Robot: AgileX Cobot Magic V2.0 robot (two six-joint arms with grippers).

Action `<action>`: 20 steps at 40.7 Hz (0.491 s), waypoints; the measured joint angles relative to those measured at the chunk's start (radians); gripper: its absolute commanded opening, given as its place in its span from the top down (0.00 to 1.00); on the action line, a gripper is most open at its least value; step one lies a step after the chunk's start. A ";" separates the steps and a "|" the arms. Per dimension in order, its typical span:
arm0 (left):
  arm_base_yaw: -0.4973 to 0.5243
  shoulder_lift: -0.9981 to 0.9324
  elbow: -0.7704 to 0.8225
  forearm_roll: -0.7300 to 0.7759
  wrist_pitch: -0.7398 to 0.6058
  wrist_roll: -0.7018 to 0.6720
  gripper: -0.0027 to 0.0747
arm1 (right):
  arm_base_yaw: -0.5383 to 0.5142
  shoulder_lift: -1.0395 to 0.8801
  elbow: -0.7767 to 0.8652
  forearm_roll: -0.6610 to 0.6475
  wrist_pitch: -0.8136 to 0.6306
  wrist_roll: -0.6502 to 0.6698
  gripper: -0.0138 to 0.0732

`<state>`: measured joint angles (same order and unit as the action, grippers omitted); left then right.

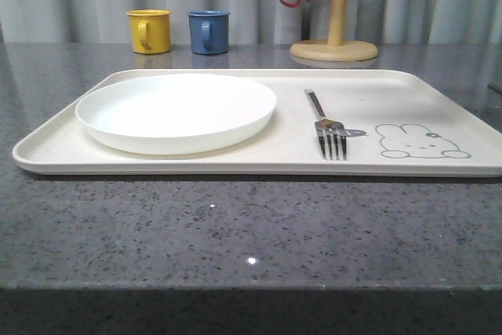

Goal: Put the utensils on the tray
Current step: 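Open the right gripper and lift away from the fork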

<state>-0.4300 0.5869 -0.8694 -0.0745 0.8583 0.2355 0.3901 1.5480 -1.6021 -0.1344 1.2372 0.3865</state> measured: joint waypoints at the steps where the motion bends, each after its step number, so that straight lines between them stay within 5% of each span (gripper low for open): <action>1: 0.000 0.000 0.000 0.000 0.000 0.000 0.42 | -0.024 -0.009 0.009 -0.004 0.000 -0.008 0.66; 20: 0.000 0.000 0.000 0.000 0.000 0.000 0.42 | -0.417 -0.027 0.221 0.128 0.004 -0.264 0.64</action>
<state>-0.4300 0.5869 -0.8694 -0.0745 0.8583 0.2355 -0.0267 1.5210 -1.3815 -0.0065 1.2409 0.1224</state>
